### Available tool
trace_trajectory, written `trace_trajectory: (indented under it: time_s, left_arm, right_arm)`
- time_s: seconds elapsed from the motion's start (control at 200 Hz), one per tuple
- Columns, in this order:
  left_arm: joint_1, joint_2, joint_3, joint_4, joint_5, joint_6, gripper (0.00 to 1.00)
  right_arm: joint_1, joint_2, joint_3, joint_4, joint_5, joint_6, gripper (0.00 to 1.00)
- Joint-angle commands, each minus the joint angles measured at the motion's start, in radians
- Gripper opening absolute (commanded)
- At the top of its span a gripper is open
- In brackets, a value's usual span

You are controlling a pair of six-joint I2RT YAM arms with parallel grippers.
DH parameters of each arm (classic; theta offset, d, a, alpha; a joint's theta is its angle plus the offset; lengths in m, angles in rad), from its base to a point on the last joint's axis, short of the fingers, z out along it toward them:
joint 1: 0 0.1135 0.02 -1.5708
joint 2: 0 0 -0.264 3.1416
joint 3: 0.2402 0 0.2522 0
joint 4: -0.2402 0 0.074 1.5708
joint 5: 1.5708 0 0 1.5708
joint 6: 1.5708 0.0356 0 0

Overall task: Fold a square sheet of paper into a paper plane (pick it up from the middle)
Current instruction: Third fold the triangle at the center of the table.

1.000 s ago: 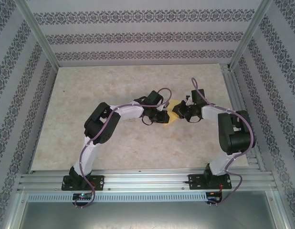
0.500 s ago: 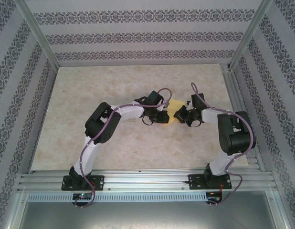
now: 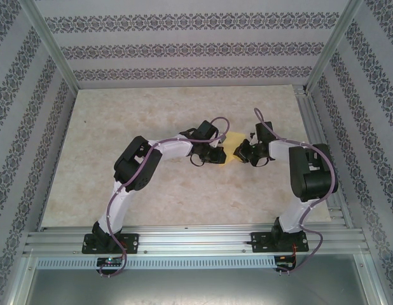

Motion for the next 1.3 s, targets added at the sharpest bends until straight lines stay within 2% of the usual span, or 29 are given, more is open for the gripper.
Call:
trace_trajectory:
  time_s: [0.0,0.39,0.649,0.839,1.114,1.299]
  left_arm:
    - [-0.008,0.029,0.015,-0.035,-0.01,0.022,0.14]
    - [-0.008,0.027,0.024,-0.04,-0.004,0.02,0.14]
    - [-0.008,0.023,0.021,-0.047,-0.004,0.027,0.14]
    - [-0.008,0.023,0.023,-0.049,-0.004,0.027,0.14]
    - [-0.008,0.027,0.038,-0.056,0.003,0.028,0.14]
    - [-0.008,0.029,0.04,-0.059,0.006,0.026,0.14]
  right_arm:
    - [-0.022,-0.014,0.036,-0.02,0.007,-0.032,0.06]
    - [-0.038,0.08,0.051,-0.063,0.078,-0.054,0.05]
    - [-0.049,-0.027,0.086,-0.128,0.095,-0.065,0.06]
    - [-0.056,-0.011,0.106,-0.114,0.05,-0.054,0.06]
    - [-0.058,0.071,0.092,-0.108,0.108,-0.016,0.05]
    - [-0.058,0.052,0.117,-0.144,0.121,-0.023,0.05]
